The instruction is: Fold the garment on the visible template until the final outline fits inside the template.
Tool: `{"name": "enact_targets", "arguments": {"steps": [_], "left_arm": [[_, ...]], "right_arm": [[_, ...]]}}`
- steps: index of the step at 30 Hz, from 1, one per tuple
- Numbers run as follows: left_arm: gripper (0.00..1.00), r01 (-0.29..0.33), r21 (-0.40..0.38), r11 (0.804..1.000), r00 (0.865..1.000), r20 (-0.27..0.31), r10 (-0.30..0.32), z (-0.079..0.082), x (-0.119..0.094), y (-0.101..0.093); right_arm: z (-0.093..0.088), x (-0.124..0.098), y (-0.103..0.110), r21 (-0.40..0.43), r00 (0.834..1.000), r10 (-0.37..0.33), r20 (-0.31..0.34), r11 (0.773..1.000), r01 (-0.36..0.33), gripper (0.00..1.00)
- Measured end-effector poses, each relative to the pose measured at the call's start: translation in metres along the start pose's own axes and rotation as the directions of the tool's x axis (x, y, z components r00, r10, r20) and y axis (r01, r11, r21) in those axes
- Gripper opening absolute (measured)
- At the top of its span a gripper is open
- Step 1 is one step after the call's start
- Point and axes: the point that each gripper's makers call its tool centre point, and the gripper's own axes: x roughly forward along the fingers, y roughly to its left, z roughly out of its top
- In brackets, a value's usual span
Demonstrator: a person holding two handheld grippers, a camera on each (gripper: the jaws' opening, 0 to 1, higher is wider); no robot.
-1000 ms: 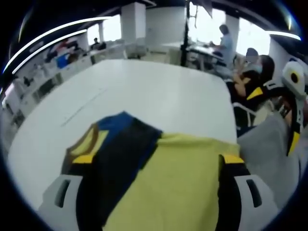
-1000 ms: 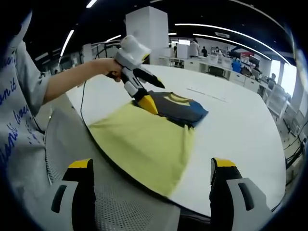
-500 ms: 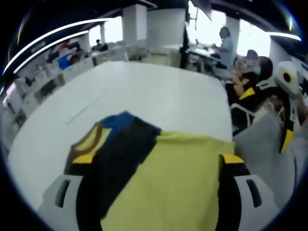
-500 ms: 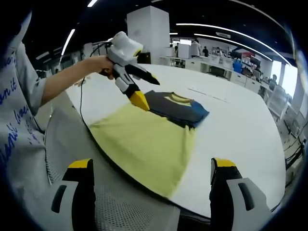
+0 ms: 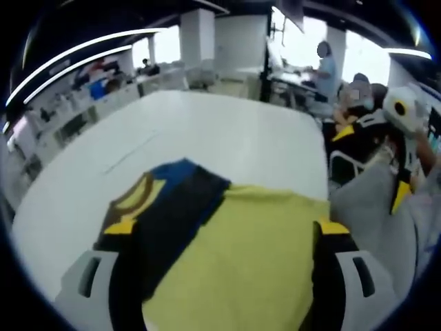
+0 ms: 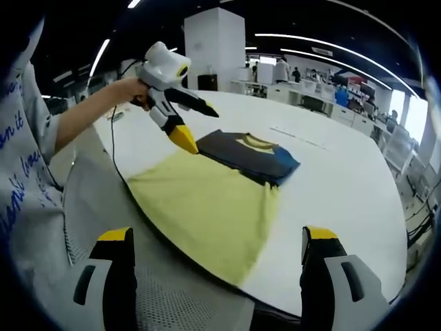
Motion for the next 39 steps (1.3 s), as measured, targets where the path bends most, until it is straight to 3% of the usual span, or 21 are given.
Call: {"name": "enact_targets", "arguments": {"steps": [24, 39], "left_arm": [[0.99, -0.055, -0.036, 0.998, 0.998, 0.036, 0.057, -0.011, -0.040, -0.003], [0.99, -0.098, -0.066, 0.993, 0.994, 0.041, 0.100, -0.027, -0.067, -0.010]], "right_arm": [[0.012, 0.007, -0.003, -0.048, 1.000, 0.026, -0.011, 0.998, -0.026, 1.00], [0.018, 0.015, -0.006, -0.074, 0.999, 0.049, -0.022, 0.996, -0.051, 1.00]]}}
